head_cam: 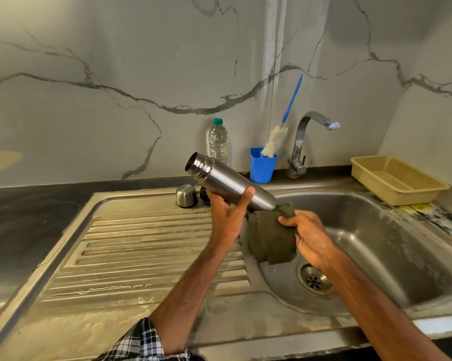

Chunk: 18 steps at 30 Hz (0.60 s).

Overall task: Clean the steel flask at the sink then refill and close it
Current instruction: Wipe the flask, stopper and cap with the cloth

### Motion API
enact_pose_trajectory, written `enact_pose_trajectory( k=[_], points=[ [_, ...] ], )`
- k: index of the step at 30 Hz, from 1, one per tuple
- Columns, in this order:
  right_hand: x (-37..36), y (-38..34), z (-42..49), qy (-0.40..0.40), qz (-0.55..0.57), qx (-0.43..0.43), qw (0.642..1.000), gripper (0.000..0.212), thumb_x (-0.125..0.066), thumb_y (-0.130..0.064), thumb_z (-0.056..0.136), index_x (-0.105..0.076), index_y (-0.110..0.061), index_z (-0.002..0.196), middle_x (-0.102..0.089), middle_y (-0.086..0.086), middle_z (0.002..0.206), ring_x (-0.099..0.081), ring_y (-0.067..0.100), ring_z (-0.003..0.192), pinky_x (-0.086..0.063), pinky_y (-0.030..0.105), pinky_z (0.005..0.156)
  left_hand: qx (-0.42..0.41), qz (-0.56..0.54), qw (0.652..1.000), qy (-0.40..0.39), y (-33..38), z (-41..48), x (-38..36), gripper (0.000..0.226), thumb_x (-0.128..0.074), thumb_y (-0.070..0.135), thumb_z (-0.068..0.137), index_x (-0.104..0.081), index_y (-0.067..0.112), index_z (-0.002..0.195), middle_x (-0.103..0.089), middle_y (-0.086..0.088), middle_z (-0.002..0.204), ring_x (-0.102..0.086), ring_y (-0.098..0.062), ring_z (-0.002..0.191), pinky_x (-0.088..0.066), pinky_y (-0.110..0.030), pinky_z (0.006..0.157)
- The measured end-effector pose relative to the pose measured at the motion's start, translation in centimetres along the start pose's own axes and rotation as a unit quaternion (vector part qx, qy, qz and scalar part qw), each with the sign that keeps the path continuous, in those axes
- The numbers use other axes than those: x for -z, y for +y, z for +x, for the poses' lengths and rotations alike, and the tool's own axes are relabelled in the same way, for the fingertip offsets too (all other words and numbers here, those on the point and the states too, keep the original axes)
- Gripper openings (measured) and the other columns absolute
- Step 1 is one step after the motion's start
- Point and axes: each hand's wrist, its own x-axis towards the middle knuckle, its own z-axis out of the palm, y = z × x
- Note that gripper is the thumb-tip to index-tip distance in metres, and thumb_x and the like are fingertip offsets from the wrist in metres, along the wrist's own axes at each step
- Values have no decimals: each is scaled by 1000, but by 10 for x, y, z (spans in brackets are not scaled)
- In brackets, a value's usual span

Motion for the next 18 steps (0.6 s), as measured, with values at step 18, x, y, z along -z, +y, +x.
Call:
enact_pose_trajectory(
  k=[18],
  points=[
    [0, 4, -6, 154, -373, 249, 880, 34, -58, -2, 96, -65, -15, 126, -67, -5, 109, -66, 14, 98, -58, 34, 87, 73, -14, 997, 16, -4, 1, -4, 77, -85, 26, 81, -35, 33, 139, -60, 3, 130, -62, -14, 118, -53, -48, 104]
  ],
)
